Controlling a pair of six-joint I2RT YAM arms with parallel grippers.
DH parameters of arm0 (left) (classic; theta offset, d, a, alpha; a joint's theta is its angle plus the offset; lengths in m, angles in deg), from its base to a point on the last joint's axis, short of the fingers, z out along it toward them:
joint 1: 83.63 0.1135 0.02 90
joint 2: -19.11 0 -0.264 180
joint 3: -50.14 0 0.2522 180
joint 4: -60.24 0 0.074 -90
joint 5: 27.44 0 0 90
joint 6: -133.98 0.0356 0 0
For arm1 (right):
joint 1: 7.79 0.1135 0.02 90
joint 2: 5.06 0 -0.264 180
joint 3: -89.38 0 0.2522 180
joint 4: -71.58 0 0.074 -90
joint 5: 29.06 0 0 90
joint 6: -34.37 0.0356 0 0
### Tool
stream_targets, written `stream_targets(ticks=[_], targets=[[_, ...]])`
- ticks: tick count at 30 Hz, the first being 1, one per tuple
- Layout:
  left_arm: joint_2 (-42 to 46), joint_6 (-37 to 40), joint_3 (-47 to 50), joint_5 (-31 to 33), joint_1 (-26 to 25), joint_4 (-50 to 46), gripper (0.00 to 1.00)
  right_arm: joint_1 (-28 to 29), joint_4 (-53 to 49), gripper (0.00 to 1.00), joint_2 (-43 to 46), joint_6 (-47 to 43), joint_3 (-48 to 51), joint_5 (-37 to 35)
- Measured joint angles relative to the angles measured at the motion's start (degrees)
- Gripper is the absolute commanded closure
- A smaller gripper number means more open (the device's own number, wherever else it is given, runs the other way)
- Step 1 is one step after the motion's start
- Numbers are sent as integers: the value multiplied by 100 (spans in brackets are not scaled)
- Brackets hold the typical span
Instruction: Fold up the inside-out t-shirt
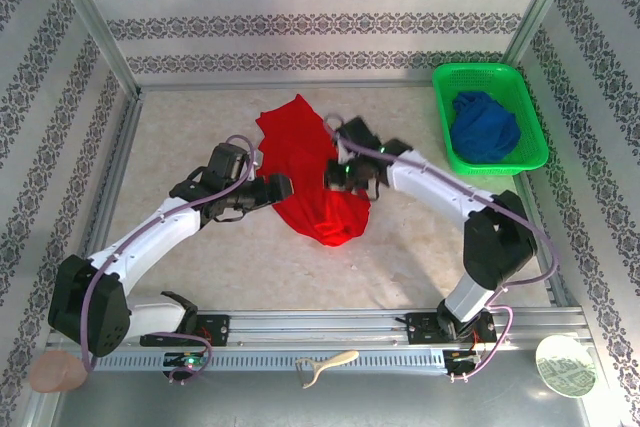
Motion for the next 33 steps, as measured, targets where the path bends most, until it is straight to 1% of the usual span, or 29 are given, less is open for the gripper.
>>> stream_targets(ticks=[2, 5, 8, 10, 11, 12, 14, 18, 20, 23, 26, 29, 33], targets=[[24, 59, -138, 55, 0, -68, 20, -378, -155, 100, 2, 2, -1207, 85], [136, 127, -358, 85, 0, -81, 19, -837, -212, 100, -22, 44, -3654, 70], [271, 129, -540, 85, 0, -55, 17, -1019, -256, 100, -245, 118, -6384, 90], [280, 122, -664, 83, 0, 13, 17, -1091, -153, 100, -374, 225, -7768, 144], [275, 118, -717, 83, 0, 96, 17, -1123, -94, 100, -387, 308, -8201, 186], [267, 107, -758, 81, 0, 162, 17, -1126, 2, 100, -350, 372, -8428, 208], [225, 74, -855, 55, -7, 341, 16, -1121, 219, 100, -190, 476, -8487, 223], [11, 22, -1056, 46, -101, 671, 15, -1082, 391, 100, -173, 555, -7938, 223], [-140, 13, -1137, 63, -273, 839, 12, -1082, 343, 100, -409, 625, -7794, 223], [-398, 7, -1231, 87, -601, 1067, 11, -1082, 107, 100, -887, 713, -7735, 225], [-660, 11, -1241, 140, -962, 1316, 10, -1071, -138, 100, -1187, 802, -7726, 243], [-857, 57, -1252, 219, -1248, 1528, 9, -1036, -232, 100, -1239, 920, -7726, 302], [-914, 199, -1335, 393, -1364, 1633, 7, -916, -164, 100, -1150, 1069, -7799, 413]])
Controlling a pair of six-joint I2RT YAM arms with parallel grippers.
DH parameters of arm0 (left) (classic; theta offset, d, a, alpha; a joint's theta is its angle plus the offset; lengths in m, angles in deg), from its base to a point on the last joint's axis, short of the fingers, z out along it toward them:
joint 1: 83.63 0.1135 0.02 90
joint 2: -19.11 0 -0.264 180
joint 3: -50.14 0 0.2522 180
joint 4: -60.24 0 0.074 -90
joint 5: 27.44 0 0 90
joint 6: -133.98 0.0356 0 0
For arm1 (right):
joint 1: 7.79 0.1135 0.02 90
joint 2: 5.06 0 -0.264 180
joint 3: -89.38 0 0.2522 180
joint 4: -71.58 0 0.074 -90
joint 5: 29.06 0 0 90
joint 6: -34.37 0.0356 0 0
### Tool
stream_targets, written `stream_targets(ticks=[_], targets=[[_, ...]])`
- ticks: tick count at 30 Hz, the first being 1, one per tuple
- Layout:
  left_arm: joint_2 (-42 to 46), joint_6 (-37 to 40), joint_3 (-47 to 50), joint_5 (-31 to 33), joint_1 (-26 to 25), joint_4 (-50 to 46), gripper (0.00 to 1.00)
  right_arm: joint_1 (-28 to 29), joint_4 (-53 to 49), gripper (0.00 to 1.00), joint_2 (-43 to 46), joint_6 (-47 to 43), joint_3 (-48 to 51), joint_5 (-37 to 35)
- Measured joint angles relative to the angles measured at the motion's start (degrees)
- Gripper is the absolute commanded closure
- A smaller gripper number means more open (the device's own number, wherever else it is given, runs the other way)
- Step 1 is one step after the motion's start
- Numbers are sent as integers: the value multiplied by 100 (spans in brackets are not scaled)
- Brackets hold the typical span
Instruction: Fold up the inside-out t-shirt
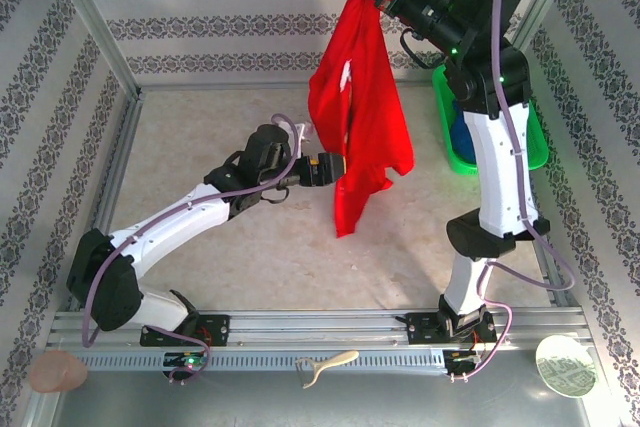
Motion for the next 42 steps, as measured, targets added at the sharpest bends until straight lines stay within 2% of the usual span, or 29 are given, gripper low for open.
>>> stream_targets(ticks=[8, 11, 13, 18, 21, 23, 26, 33, 42], targets=[[297, 511, -223, 730, 17, -9, 3, 210, 356, 100, 109, 315, -103, 256], [660, 669, -225, 809, 105, -79, 1, 247, 402, 100, 376, 236, 470, 330], [949, 732, -170, 828, 199, -105, 1, 297, 557, 100, 907, 94, 1648, 350], [1821, 809, 535, 837, 317, -249, 0, 267, 1757, 100, 2583, 9, 6096, 402], [2190, 807, 1078, 914, 317, -498, 0, 7, 2326, 100, 2798, 131, 7844, 562], [2256, 826, 1252, 990, 323, -737, 0, -120, 2450, 100, 2798, 170, 8559, 625], [2118, 970, 1261, 1027, 348, -990, 1, -210, 2533, 100, 2879, 168, 9049, 758], [1123, 1705, 787, 984, 330, -1318, 2, -240, 2994, 100, 3661, 155, 9283, 1060], [116, 2699, 623, 1215, -107, -1652, 2, -457, 3158, 100, 3816, 162, 9573, 1167]])
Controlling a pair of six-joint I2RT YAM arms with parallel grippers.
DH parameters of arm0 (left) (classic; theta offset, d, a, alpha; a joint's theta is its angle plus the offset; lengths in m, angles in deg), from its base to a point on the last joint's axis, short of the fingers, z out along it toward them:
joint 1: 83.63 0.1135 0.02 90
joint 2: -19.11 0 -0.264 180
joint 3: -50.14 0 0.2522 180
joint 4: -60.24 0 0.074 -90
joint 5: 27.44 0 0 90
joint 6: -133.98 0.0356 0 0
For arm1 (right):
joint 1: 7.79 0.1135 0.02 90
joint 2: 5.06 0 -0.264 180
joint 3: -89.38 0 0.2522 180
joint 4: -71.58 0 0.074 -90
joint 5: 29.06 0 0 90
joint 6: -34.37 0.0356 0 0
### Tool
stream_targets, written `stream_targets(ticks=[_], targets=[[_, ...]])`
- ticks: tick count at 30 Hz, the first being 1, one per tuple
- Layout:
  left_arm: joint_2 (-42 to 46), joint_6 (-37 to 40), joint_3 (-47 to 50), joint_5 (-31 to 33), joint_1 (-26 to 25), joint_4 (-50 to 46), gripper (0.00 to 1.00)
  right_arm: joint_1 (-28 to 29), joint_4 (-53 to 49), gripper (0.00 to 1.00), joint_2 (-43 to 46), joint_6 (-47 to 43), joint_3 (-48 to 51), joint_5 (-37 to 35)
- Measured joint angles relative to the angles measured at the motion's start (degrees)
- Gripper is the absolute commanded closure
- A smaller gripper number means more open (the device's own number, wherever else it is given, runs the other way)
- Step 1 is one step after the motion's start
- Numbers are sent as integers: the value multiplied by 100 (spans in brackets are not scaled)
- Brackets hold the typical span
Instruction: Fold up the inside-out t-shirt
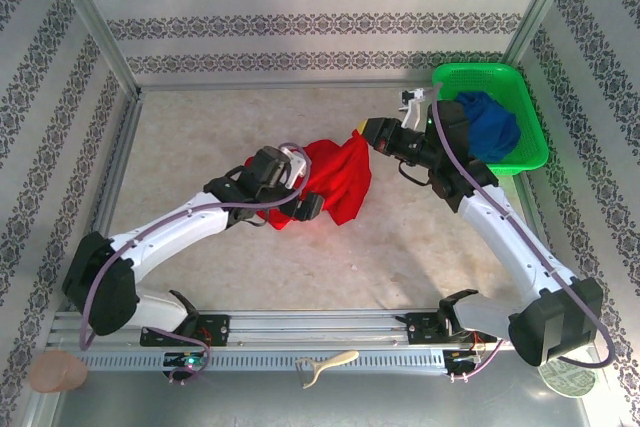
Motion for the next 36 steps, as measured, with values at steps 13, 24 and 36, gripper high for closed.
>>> stream_targets(ticks=[13, 24, 36], targets=[[-1123, 581, -400, 608, -39, 114, 30, -96, 0, 100, 184, 103, 90, 127], [-1268, 837, -833, 590, 79, 197, 55, -367, -42, 100, 393, 131, 321, 173], [-1117, 481, -957, -743, 728, 105, 100, -667, -431, 35, 328, 57, 450, -26]])
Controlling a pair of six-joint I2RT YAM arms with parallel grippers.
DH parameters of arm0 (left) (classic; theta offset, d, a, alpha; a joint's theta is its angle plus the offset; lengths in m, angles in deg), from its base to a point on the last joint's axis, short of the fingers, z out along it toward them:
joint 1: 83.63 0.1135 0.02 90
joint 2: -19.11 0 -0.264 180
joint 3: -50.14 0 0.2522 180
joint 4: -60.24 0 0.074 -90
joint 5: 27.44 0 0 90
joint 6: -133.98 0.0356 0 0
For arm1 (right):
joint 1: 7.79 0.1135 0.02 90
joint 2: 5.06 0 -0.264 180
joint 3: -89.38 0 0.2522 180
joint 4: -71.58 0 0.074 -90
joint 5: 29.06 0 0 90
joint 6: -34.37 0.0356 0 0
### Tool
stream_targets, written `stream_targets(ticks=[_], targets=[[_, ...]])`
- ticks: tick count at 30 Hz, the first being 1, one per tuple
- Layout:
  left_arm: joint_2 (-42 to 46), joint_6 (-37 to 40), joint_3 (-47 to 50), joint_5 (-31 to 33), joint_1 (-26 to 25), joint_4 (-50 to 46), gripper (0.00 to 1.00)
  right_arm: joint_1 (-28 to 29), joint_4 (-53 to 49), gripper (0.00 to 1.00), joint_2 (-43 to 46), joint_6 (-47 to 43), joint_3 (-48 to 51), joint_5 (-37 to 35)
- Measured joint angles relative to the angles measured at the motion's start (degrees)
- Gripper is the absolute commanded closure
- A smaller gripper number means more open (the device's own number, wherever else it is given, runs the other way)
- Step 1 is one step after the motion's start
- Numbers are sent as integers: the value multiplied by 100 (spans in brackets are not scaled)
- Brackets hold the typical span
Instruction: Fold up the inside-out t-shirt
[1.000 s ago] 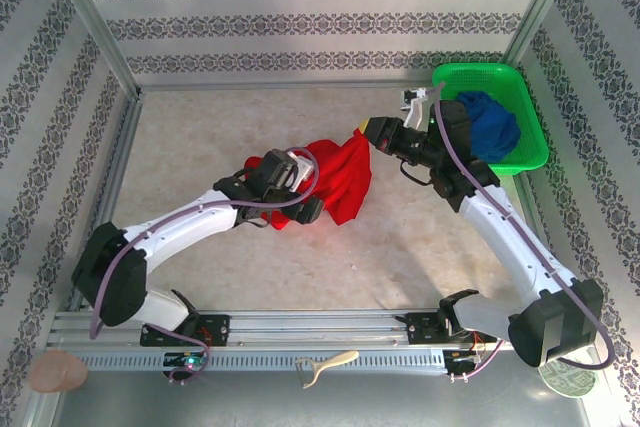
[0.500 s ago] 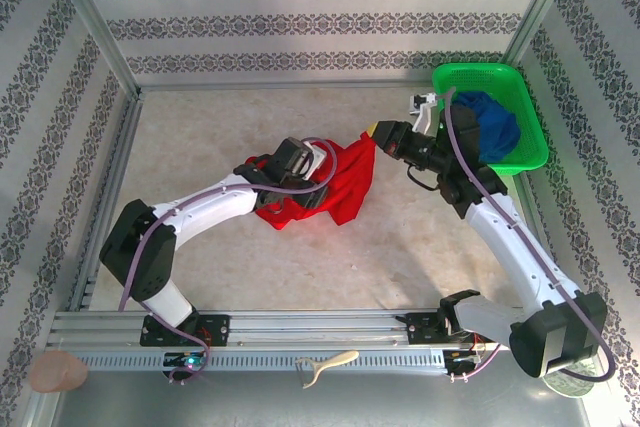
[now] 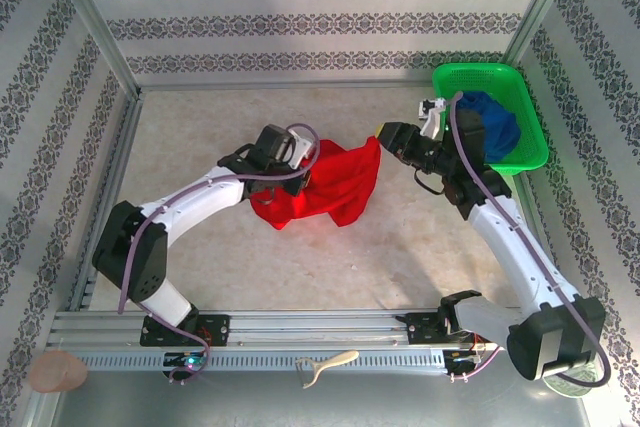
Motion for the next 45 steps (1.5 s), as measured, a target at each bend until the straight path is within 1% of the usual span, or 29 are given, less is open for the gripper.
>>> stream_targets(ticks=[2, 5, 8, 11, 14, 17, 19, 22, 24, 27, 30, 35, 41, 45], targets=[[133, -284, -170, -514, 118, -13, 100, -63, -293, 33, -280, -208, 0, -225], [378, -828, -433, -1274, 175, 149, 100, -55, -850, 32, -557, -476, 68, -514], [640, -1488, -483, -1974, 173, 566, 100, 118, -1287, 32, -286, -656, 195, -686], [756, -2057, -481, -2417, 173, 938, 100, 555, -1523, 32, 354, -828, 195, -804], [774, -2387, -481, -2640, 173, 1032, 100, 1207, -1545, 33, 1019, -973, 175, -946], [774, -2577, -481, -2669, 175, 1019, 100, 1891, -1471, 37, 1255, -1014, 129, -1193], [774, -2697, -481, -2695, 184, 1021, 100, 2299, -1314, 40, 1152, -981, 105, -1333], [767, -2903, -481, -2785, 190, 1045, 100, 2647, -979, 42, 721, -876, 109, -1473], [741, -3032, -481, -2872, 210, 1104, 100, 2769, -710, 43, 352, -782, 138, -1541], [660, -3198, -481, -3038, 225, 1237, 100, 2804, -286, 43, -170, -643, 208, -1648], [590, -3320, -479, -3248, 227, 1370, 100, 2787, -22, 39, -629, -555, 210, -1965], [584, -3469, -376, -3515, 293, 1692, 100, 2599, 210, 39, -1010, -496, 212, -2413], [584, -3700, -55, -3727, 470, 2199, 100, 2435, 466, 39, -1010, -514, 337, -2430], [584, -3786, -7, -3858, 575, 2299, 100, 2273, 645, 39, -568, -538, 675, -2114]])
